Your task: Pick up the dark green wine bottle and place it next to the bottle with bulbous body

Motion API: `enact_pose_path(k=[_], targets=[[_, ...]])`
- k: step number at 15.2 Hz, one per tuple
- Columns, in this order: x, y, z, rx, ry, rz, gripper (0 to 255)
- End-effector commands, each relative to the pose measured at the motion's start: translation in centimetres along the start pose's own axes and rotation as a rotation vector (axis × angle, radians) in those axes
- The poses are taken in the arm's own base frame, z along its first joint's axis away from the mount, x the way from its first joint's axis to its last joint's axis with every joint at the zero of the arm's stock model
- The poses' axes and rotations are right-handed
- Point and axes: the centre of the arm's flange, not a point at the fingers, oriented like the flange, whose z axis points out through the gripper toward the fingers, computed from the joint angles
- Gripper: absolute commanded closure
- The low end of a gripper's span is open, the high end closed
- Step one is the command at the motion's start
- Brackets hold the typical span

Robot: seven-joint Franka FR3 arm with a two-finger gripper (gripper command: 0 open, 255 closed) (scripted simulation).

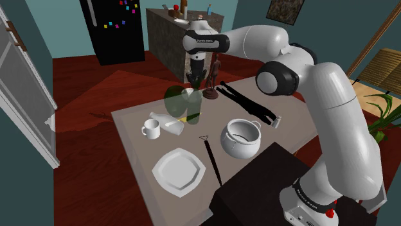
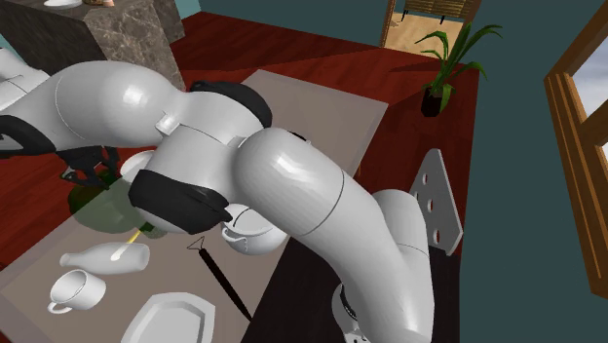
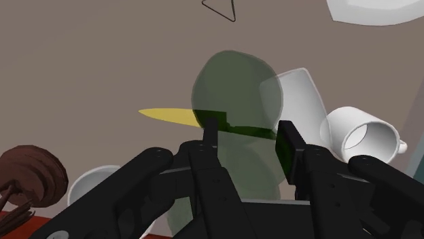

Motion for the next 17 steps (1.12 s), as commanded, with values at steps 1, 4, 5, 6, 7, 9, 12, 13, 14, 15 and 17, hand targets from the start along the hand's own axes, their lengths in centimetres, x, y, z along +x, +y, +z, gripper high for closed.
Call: enact_pose_path(k=[1, 4, 5, 6, 7, 9, 12, 13, 14, 15, 17], targets=[[0.1, 0.0, 1.0, 0.000, 0.001, 0.000, 255], [0.3, 0.0, 2.6, 0.000, 0.001, 0.000, 255], [0.3, 0.0, 3.1, 0.000, 0.001, 0.000, 255], [0.4, 0.0, 3.6, 0.000, 0.001, 0.000, 255], [0.4, 0.0, 4.2, 0.000, 0.001, 0.000, 255], [0.5, 0.0, 5.2, 0.000, 0.001, 0.000, 255], [0.7, 0.0, 7.1, 0.000, 0.001, 0.000, 255], [0.7, 0.0, 7.1, 0.000, 0.001, 0.000, 255], [0.7, 0.0, 7.1, 0.000, 0.001, 0.000, 255], [0.7, 0.0, 7.1, 0.000, 0.001, 0.000, 255], [0.7, 0.0, 7.1, 0.000, 0.001, 0.000, 255]])
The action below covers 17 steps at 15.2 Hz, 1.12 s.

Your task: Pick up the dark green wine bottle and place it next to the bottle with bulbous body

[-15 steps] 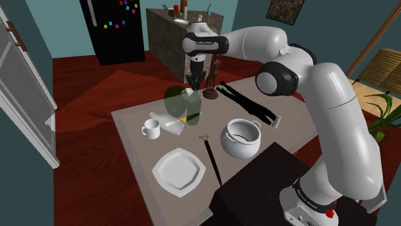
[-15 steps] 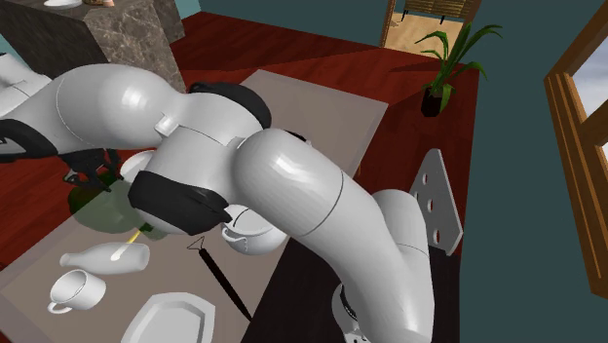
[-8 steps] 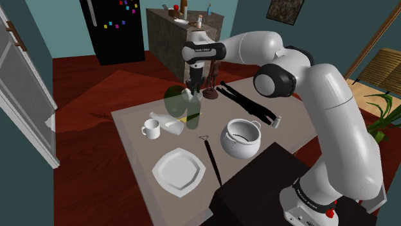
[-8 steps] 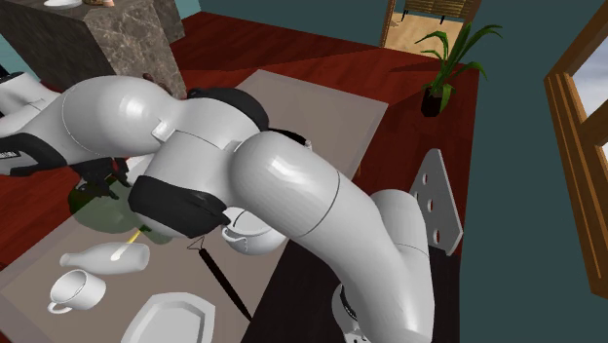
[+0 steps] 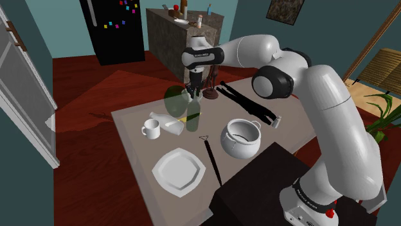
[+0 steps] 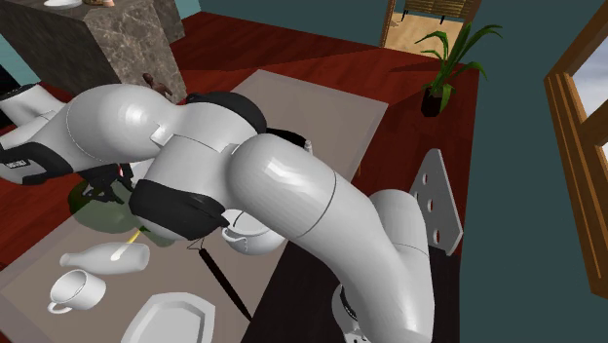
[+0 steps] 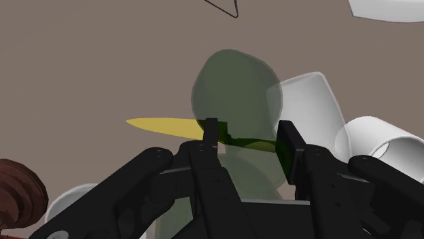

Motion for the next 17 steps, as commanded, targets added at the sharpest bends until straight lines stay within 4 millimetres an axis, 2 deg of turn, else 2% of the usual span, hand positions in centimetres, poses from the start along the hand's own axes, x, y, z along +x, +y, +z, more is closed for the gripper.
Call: enact_pose_path(k=[1, 3, 4, 9, 13, 17], targets=[[0.0, 0.0, 0.0, 0.000, 0.001, 0.000, 255], [0.0, 0.0, 0.0, 0.000, 0.001, 0.000, 255], [0.0, 0.0, 0.0, 0.000, 0.001, 0.000, 0], [0.0, 0.0, 0.0, 0.000, 0.001, 0.000, 0], [0.0, 0.0, -5.0, 0.000, 0.001, 0.000, 0], [0.0, 0.0, -5.0, 0.000, 0.001, 0.000, 0]])
